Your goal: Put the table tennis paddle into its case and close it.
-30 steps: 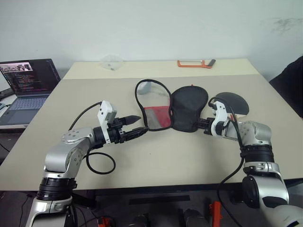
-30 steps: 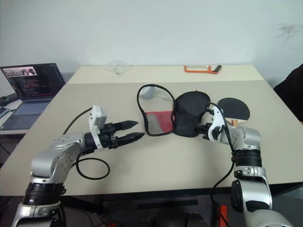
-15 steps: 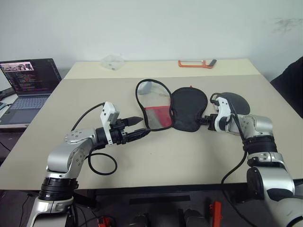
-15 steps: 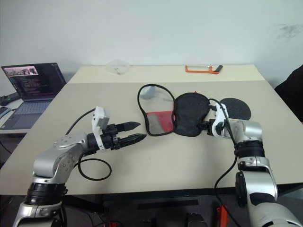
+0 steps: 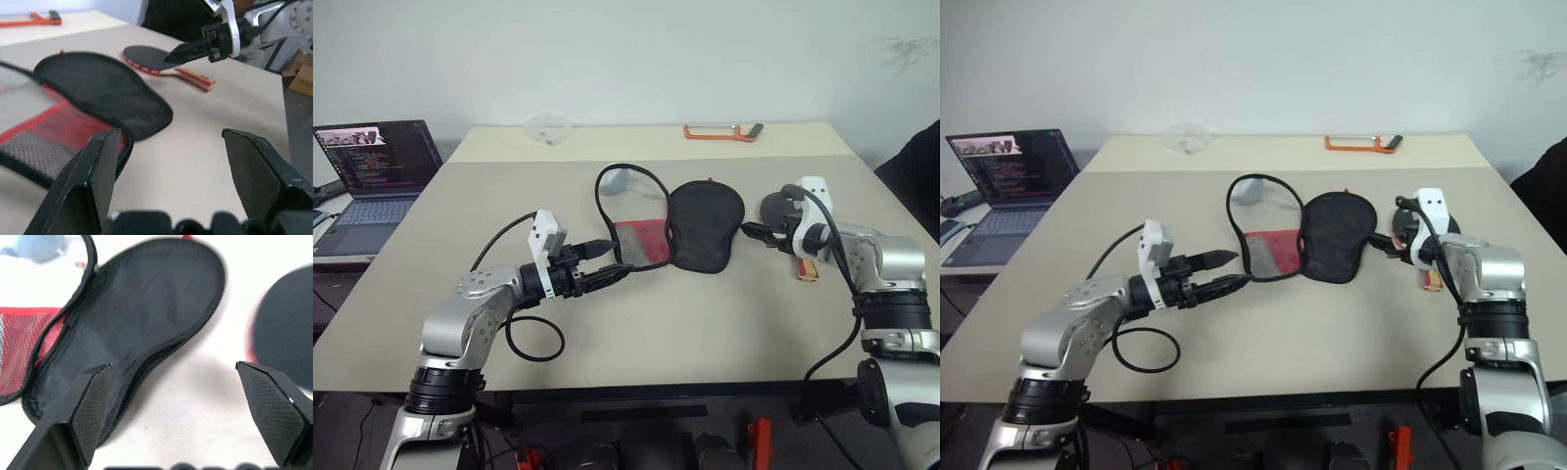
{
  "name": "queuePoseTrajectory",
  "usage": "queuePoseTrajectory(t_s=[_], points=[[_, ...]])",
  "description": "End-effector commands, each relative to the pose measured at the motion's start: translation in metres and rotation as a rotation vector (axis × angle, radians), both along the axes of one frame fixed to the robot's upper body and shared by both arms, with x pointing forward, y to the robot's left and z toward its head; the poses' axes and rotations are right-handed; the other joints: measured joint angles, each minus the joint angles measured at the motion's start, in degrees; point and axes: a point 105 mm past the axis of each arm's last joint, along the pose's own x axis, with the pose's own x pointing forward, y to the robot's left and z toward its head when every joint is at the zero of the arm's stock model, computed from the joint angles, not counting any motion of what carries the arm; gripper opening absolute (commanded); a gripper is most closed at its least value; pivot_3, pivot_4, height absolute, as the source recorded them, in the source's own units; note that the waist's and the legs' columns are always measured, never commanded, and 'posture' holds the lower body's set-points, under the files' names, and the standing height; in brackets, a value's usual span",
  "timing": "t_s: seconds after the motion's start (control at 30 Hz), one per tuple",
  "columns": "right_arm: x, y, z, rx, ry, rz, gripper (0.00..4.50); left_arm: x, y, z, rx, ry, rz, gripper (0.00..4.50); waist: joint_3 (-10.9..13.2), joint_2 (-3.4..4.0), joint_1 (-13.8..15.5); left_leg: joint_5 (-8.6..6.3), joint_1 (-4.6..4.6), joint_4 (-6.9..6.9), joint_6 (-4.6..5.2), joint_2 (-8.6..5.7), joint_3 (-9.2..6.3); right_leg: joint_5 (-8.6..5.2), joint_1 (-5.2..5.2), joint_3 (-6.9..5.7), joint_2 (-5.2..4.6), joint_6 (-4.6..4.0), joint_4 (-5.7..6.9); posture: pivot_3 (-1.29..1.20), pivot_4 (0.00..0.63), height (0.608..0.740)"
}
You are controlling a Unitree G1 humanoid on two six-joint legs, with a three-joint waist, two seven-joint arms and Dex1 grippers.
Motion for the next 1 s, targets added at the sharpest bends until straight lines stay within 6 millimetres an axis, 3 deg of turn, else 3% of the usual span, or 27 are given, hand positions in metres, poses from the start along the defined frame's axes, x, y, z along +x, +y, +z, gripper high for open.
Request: queuePoseTrajectory(t_s=[0.03,0.27,0.47,1.0], points=[[-0.004,-0.021,0.018,-0.013,-0.114,-0.126,4.44,-0.009,-0.015,0.013,0.090,-0.140,-0.081,3.63,0.0,0.00,0.0,0.00,0.01,0.00,0.00,0.00,0.01,0.00,0.01,0.01,0.00,0.00,0.01,0.00,0.150,0.740],[-0.010,-0.056,-0.006,-0.057,-0.091,-0.381,4.44,-0.005,-0.035,0.024,0.086,-0.245,-0.126,3.63,0.0,0.00,0.2,0.01,0.04,0.00,-0.01,0.00,0.07,0.01,0.02,0.06,0.01,0.01,0.02,0.00,0.150,0.740],[-0.005,-0.056,-0.032,-0.029,-0.007,-0.391,4.44,-0.006,-0.037,0.019,0.090,-0.223,-0.157,3.63,0.0,0.00,-0.1,0.00,0.10,-0.01,0.01,0.03,0.18,0.01,0.03,0.15,0.07,0.01,0.03,0.00,0.150,0.740],[0.024,-0.059,-0.053,-0.064,0.071,-0.384,4.44,-0.006,-0.035,0.020,0.088,-0.225,-0.154,3.63,0.0,0.00,-0.4,-0.02,0.28,0.02,0.07,0.10,0.31,0.04,0.21,0.20,0.15,0.06,0.01,0.00,0.150,0.740]])
